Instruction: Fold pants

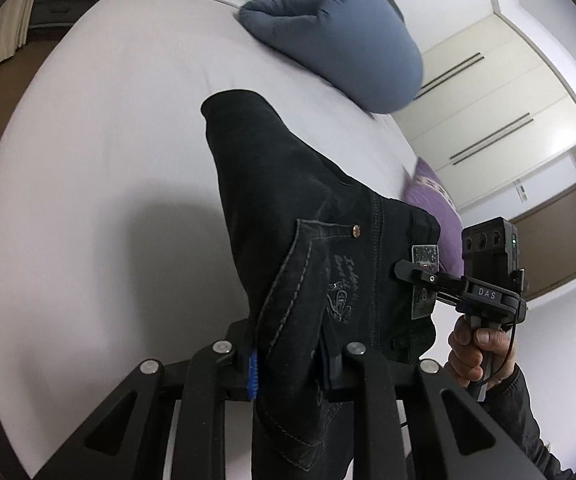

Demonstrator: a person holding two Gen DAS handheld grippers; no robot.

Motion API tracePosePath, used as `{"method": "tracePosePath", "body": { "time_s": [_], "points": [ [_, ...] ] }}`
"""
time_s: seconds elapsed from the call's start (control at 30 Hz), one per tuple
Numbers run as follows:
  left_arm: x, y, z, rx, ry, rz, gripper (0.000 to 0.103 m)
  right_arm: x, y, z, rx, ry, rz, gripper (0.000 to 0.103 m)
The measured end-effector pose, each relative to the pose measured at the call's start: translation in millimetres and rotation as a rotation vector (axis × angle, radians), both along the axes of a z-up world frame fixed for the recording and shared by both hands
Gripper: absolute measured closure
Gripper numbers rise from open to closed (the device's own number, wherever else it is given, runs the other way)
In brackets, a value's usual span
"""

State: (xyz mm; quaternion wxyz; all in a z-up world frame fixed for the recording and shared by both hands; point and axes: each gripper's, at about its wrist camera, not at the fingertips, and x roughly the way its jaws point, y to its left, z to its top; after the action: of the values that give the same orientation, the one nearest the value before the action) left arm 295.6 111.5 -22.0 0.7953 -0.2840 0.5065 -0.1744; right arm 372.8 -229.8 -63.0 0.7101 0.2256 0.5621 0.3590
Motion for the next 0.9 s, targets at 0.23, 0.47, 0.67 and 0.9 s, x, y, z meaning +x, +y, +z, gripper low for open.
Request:
{"method": "tracePosePath", "body": {
  "time_s": [0.23,0.47,0.67,0.9],
  "points": [
    [38.1,45.4,-74.5,-0.041,0.087,0.007,0.08,31.3,10.2,-54.7,-0.007,0.15,0.018,0.088],
    [34.3,78.7,-124.1,-0.187,0.095,0.045,0.071,49.6,15.4,-116.4,0.166,0.26,0.011,0.085],
    [31.6,47.9,-76.6,0.039,-0.008,0.09,0.039,25.7,5.5,-102.7,0.162,0.189,-0.074,0.059],
    [-52.1,10.8,38.6,0.492,-0.347,0.235,0.0,-40.1,21.4,-13.0,-0.126,-0.145,-0.116,0.025]
  ]
}}
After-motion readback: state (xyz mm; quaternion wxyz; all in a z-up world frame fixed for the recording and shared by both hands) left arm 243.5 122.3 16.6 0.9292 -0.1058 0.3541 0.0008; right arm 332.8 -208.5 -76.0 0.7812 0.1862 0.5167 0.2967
